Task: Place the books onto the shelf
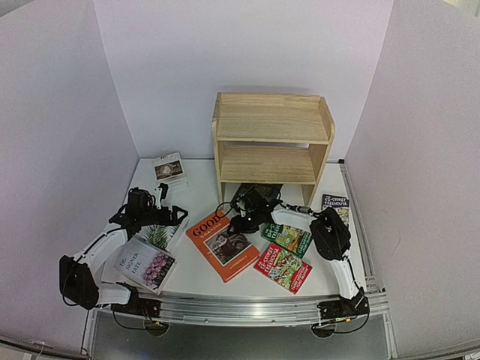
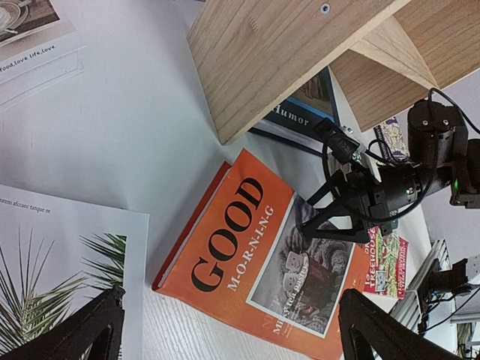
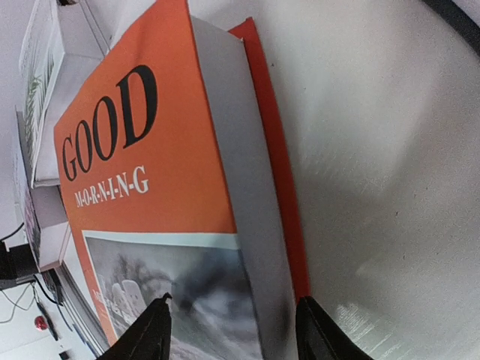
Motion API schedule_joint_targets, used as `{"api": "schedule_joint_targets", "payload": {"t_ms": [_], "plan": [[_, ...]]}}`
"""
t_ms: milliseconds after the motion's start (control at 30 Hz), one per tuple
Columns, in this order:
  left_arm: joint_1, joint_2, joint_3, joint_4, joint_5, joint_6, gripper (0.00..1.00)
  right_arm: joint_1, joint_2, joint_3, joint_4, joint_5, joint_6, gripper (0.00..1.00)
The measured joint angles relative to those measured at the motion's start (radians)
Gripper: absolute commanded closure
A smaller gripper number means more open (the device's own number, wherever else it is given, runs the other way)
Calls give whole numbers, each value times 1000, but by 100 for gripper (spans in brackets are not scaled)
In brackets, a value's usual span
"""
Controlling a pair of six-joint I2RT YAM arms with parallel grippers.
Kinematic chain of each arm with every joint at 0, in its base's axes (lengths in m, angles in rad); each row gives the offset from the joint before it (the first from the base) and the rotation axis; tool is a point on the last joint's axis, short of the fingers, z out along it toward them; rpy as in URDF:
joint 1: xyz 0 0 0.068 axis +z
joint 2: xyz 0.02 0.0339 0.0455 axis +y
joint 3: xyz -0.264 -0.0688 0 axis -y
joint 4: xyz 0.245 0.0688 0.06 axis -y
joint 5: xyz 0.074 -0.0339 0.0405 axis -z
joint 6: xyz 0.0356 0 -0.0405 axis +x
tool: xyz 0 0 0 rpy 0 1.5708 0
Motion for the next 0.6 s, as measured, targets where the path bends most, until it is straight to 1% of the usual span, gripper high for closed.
{"api": "schedule_joint_targets", "payload": {"t_ms": [67, 133, 400, 500, 600], "plan": [[0, 5, 0, 0, 0, 0, 0, -1, 5, 0, 2, -5, -3, 78], [0, 14, 0, -1, 1, 0, 0, -1, 9, 0, 10, -15, 2, 100], [0, 53, 2, -36, 30, 36, 0, -3, 6, 10, 35, -59, -28, 100], [0, 71, 10, -67, 85, 93, 0, 4, -20, -1, 26, -59, -72, 100], [0, 96, 25, -97, 139, 171, 0, 22, -84, -20, 9, -60, -136, 100]]}}
